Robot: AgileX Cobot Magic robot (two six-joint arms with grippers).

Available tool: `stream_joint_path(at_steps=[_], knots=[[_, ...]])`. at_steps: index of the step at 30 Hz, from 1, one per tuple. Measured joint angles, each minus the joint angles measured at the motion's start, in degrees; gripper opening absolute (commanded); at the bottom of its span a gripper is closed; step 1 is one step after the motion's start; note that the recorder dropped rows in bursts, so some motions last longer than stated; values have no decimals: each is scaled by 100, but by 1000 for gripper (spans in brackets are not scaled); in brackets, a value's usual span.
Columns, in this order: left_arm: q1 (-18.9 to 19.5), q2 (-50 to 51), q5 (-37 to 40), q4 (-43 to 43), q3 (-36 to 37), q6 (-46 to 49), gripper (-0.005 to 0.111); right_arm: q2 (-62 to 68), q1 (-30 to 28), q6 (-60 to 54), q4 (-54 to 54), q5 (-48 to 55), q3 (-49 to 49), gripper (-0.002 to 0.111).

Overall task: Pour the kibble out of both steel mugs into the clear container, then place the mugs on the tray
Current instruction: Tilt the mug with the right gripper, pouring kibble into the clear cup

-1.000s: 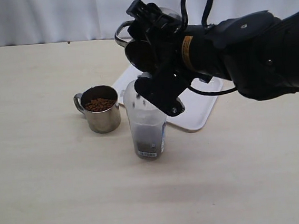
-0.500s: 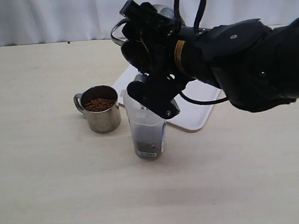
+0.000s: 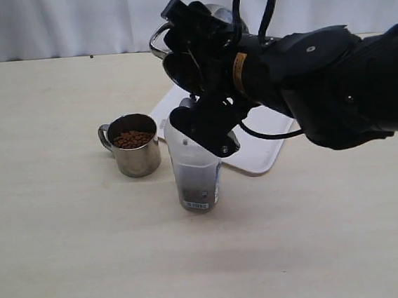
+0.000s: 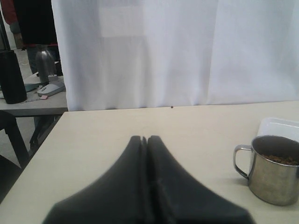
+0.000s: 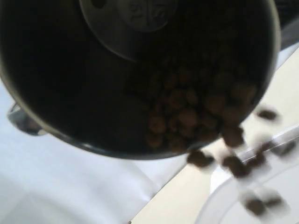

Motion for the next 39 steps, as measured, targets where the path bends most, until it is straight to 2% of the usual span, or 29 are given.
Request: stream_joint_path(at_steps=[8,22,39], knots=[[0,0,0,0,0,0,0,51,347,0,0,624,0,5],[0,0,0,0,0,0,0,86,660,-97,0,995,0,5],[0,0,0,0,0,0,0,86,661,-1086,0,1191,0,5]])
